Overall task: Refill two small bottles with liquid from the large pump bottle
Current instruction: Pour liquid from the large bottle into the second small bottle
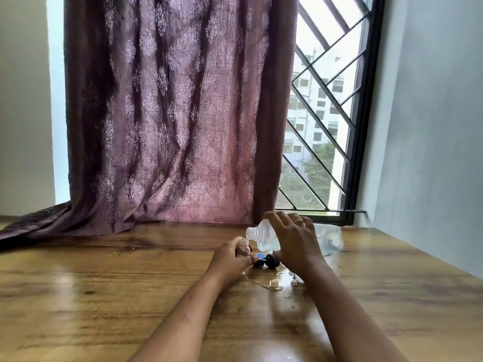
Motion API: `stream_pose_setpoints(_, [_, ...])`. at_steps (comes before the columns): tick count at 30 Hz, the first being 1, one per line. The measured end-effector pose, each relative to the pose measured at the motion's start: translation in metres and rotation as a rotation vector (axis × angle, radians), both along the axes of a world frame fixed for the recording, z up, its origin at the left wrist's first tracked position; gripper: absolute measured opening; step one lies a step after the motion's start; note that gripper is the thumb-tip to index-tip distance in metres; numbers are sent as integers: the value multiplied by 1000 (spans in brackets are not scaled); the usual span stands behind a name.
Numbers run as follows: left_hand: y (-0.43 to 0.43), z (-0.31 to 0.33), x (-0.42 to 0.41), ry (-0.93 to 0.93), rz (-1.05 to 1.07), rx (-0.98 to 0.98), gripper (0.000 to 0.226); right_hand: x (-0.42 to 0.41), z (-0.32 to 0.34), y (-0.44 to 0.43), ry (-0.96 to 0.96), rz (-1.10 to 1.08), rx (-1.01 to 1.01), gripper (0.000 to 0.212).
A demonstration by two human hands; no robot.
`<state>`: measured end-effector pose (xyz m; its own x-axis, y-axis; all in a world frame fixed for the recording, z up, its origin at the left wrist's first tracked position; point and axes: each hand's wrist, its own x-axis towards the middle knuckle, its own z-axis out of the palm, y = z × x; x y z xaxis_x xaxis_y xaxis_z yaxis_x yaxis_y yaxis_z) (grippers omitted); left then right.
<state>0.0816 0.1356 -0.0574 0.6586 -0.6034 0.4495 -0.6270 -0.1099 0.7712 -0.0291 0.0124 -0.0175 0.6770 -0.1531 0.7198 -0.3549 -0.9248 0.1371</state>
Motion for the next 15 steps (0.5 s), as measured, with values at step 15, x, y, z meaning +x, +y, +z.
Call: stream_pose_setpoints(15, [-1,0,-1,36,-6,2,26,-1,3,1,55,-9,21,80])
